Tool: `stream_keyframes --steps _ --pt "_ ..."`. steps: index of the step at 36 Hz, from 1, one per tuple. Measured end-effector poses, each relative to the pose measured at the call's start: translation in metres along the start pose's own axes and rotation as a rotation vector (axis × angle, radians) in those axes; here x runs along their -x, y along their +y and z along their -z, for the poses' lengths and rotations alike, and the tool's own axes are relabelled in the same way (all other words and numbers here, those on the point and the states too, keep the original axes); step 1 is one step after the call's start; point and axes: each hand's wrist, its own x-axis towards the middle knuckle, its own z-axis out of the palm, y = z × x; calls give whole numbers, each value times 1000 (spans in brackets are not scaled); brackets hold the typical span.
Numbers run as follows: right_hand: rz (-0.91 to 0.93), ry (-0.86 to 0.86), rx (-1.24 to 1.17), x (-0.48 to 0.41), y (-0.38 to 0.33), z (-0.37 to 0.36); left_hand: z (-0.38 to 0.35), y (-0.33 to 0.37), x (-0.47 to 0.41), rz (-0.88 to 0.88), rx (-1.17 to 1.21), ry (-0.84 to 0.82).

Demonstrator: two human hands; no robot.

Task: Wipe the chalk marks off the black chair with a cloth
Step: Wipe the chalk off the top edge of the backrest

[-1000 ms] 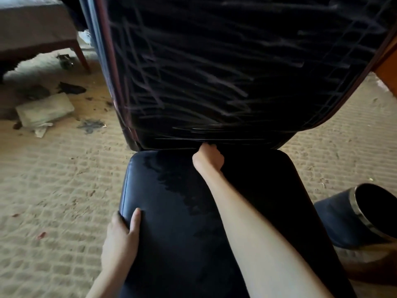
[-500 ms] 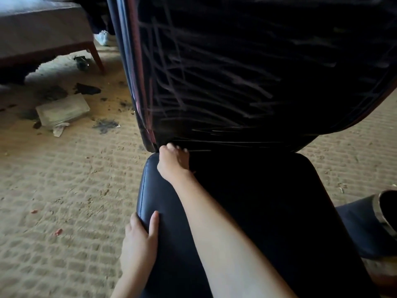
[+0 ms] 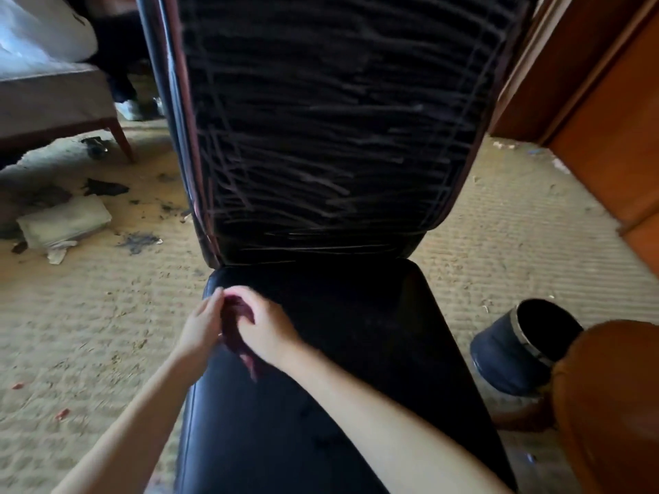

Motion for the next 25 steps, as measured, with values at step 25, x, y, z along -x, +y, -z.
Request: stream_keyframes --steps 25 --pt "-43 258 232 112 -157 161 -35 274 353 -233 61 -458"
